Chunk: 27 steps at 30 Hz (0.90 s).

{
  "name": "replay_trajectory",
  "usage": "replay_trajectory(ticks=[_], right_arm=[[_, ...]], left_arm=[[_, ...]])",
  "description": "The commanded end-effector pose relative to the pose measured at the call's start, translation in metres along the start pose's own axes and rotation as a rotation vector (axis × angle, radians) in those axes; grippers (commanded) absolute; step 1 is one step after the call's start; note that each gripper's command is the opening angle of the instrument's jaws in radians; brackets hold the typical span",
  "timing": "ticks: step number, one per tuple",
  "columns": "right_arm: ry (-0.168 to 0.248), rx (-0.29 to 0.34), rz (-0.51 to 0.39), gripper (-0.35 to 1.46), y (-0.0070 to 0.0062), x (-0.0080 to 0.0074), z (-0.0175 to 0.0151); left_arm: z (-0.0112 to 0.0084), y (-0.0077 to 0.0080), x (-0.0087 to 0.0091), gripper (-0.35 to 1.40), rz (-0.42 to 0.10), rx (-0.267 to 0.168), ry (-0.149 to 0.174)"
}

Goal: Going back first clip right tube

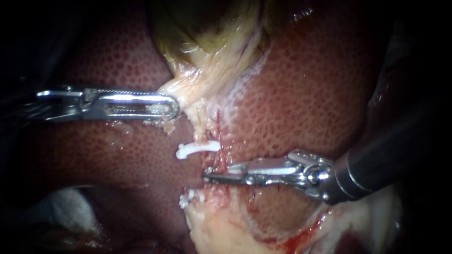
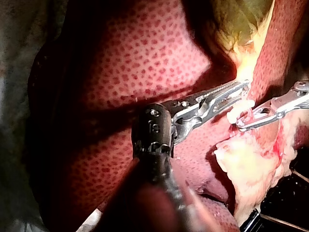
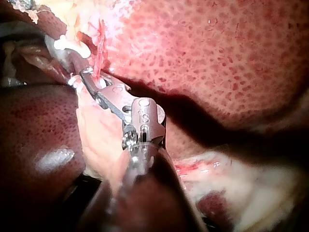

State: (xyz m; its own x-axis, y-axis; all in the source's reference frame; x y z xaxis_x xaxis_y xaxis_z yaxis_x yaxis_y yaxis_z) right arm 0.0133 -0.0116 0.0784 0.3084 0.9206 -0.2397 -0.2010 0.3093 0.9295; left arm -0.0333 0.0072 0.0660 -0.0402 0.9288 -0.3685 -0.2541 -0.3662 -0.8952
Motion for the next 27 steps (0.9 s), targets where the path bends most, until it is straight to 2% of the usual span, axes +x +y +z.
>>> replay_trajectory(ticks=[1, 8, 9, 10, 11, 14, 17, 21, 27], right_arm=[[0.001, 0.000, 0.000, -0.35, 0.0000, -0.0001, 0.0001], [-0.011, 0.012, 0.015, -0.35, -0.0003, -0.0005, 0.0002], [-0.011, 0.012, 0.015, -0.28, -0.0003, -0.0005, 0.0003], [-0.011, 0.013, -0.032, -0.09, -0.0004, -0.0004, 0.0004], [-0.013, 0.011, -0.049, 0.02, -0.0003, -0.0004, 0.0005], [-0.014, 0.012, -0.125, 0.29, -0.0002, -0.0002, 0.0005], [-0.010, 0.013, -0.212, 0.42, 0.0000, 0.0002, 0.0006], [0.024, -0.038, -0.299, 0.49, 0.0002, 0.0008, 0.0007], [0.031, -0.051, -0.349, 0.49, 0.0006, 0.0018, -0.0004]], left_arm=[[0.0000, 0.0000, 0.0000, -0.35, 0.000, -0.001, 0.000], [0.0000, 0.0000, 0.0000, -0.35, 0.000, -0.001, 0.000], [0.0000, -0.0001, 0.0000, -0.35, 0.000, -0.001, 0.000], [0.0000, -0.0001, 0.0000, -0.35, 0.000, -0.001, 0.000], [0.0000, -0.0002, 0.0000, -0.35, 0.000, -0.001, 0.000], [0.0000, -0.0002, 0.0000, -0.35, 0.000, -0.001, 0.000], [0.0000, -0.0002, 0.0000, -0.35, 0.001, -0.001, 0.000], [0.0000, -0.0002, 0.0000, -0.35, 0.001, -0.001, 0.000], [0.0000, -0.0002, -0.0001, -0.35, 0.001, -0.001, 0.000]])
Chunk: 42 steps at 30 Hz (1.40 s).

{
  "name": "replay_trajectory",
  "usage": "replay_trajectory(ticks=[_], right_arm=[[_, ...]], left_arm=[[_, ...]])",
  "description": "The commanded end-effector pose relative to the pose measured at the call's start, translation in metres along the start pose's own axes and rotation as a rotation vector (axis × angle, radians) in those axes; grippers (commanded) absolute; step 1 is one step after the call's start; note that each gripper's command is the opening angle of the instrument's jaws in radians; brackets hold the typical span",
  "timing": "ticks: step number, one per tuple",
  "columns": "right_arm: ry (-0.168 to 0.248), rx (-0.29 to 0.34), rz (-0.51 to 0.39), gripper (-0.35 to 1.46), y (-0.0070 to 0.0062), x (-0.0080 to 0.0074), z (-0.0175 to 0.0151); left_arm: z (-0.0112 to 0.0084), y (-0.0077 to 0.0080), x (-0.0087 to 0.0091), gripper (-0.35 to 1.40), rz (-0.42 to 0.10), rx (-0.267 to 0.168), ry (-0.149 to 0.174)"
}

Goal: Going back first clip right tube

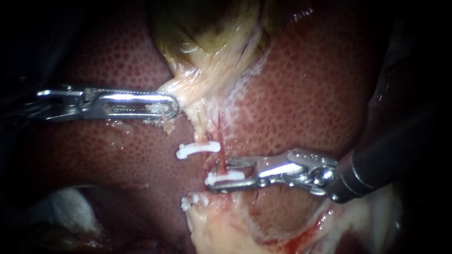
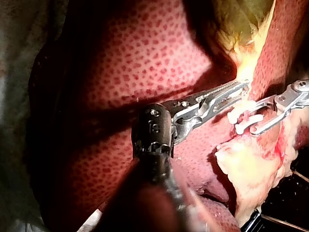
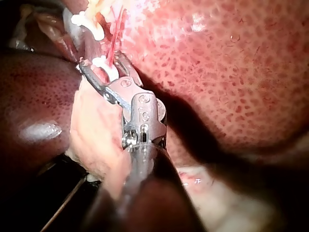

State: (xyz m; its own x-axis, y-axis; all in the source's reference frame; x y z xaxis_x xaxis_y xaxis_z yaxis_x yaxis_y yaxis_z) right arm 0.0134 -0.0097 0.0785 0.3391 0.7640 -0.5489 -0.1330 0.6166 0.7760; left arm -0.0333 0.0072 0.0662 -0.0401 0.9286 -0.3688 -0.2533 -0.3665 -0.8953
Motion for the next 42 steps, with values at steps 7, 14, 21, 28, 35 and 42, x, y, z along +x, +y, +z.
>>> replay_trajectory(ticks=[7, 14, 21, 28, 35, 42], right_arm=[[0.001, 0.000, -0.011, 0.49, -0.0001, 0.0006, -0.0023], [-0.005, 0.023, -0.096, 0.49, -0.0006, 0.0022, -0.0075], [-0.007, 0.044, -0.194, 0.49, -0.0020, 0.0063, -0.0122], [-0.006, 0.054, -0.252, 0.49, -0.0038, 0.0089, -0.0140], [-0.006, 0.055, -0.269, 0.49, -0.0038, 0.0090, -0.0143], [-0.007, 0.056, -0.269, 0.49, -0.0038, 0.0089, -0.0146]], left_arm=[[0.0000, 0.0000, 0.0000, -0.35, 0.001, 0.000, 0.000], [-0.0001, -0.0001, -0.0001, -0.35, 0.001, 0.000, 0.000], [0.0000, -0.0003, -0.0001, -0.35, 0.001, 0.000, 0.000], [0.0002, -0.0007, -0.0003, -0.35, 0.003, 0.001, 0.000], [0.0017, -0.0019, -0.0013, -0.35, 0.011, 0.008, 0.000], [0.0045, -0.0040, -0.0026, -0.35, 0.022, 0.013, -0.024]])
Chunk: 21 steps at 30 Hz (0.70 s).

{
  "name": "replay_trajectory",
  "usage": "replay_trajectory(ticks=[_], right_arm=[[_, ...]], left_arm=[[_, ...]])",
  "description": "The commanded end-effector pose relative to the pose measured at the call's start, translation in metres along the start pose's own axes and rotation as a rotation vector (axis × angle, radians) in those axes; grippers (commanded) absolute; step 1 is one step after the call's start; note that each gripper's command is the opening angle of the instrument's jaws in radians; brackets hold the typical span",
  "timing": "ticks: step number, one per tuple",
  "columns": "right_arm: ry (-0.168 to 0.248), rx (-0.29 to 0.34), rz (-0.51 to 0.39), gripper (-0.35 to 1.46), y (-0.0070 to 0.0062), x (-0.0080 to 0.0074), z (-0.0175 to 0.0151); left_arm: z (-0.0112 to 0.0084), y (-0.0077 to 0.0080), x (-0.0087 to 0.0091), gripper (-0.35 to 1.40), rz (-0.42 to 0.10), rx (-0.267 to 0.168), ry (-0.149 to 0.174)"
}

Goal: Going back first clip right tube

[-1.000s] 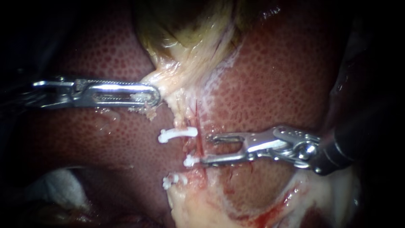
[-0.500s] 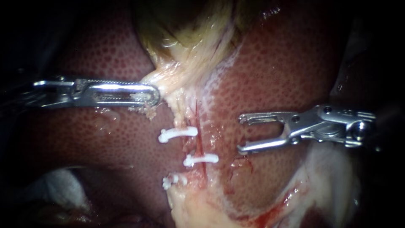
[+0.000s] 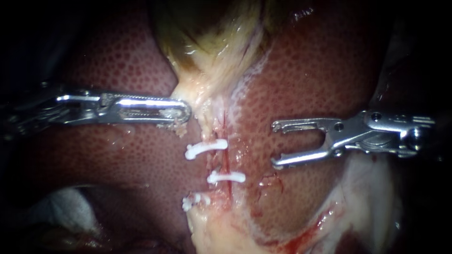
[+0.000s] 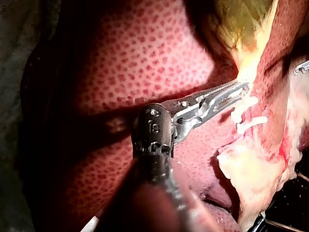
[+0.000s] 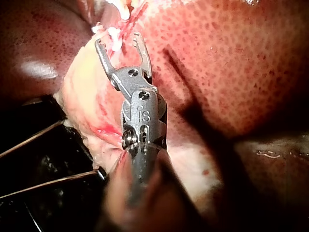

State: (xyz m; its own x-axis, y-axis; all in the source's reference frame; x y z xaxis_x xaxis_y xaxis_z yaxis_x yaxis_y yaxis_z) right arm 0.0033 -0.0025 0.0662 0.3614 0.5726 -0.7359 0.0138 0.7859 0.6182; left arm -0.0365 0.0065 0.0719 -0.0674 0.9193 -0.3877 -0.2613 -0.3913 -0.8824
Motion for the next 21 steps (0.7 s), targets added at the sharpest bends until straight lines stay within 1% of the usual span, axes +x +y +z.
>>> replay_trajectory(ticks=[1, 5, 8, 21], right_arm=[[0.000, 0.001, 0.000, 0.49, 0.0000, 0.0000, -0.0001], [0.000, 0.001, 0.000, 0.49, 0.0000, 0.0000, -0.0002], [0.000, 0.002, 0.000, 0.49, 0.0000, 0.0000, -0.0002], [0.000, 0.003, -0.004, 0.49, -0.0001, 0.0003, -0.0004]], left_arm=[[0.0007, -0.0002, -0.0003, -0.35, -0.003, 0.002, -0.007], [0.0028, -0.0006, -0.0012, -0.35, -0.002, -0.003, -0.019], [0.0039, -0.0009, -0.0020, -0.35, -0.002, -0.007, -0.031], [0.0040, -0.0009, -0.0018, -0.35, -0.008, -0.008, -0.032]])
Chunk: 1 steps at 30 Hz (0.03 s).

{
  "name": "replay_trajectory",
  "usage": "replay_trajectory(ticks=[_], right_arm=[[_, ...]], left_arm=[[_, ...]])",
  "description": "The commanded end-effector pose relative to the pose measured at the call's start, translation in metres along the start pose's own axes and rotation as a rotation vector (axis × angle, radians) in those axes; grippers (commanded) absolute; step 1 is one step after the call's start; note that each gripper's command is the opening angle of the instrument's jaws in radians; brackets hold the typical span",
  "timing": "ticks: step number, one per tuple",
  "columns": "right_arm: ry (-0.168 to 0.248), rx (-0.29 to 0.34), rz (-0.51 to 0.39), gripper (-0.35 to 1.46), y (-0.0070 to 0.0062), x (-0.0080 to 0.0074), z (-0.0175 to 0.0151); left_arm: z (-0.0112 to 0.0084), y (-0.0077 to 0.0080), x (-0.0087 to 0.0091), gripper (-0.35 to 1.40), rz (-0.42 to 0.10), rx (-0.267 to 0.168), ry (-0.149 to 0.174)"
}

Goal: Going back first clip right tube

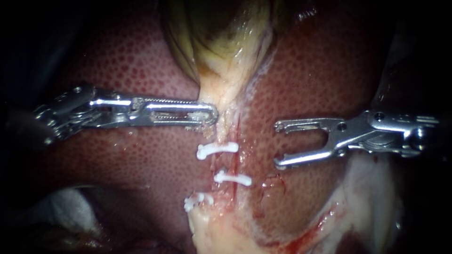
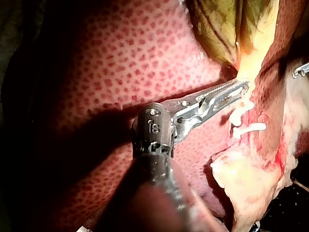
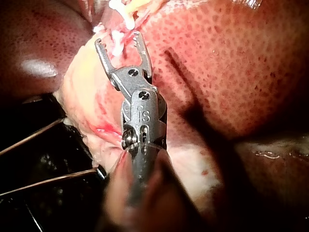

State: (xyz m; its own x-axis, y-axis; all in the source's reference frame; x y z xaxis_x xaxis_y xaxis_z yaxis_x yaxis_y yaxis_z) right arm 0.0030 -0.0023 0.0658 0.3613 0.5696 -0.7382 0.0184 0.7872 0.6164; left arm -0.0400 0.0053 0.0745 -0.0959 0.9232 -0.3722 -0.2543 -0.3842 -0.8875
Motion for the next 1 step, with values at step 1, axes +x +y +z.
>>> replay_trajectory(ticks=[1], right_arm=[[0.000, -0.001, 0.000, 0.49, 0.0000, 0.0000, 0.0000]], left_arm=[[-0.0001, 0.0000, 0.0000, -0.35, 0.000, -0.001, 0.000]])
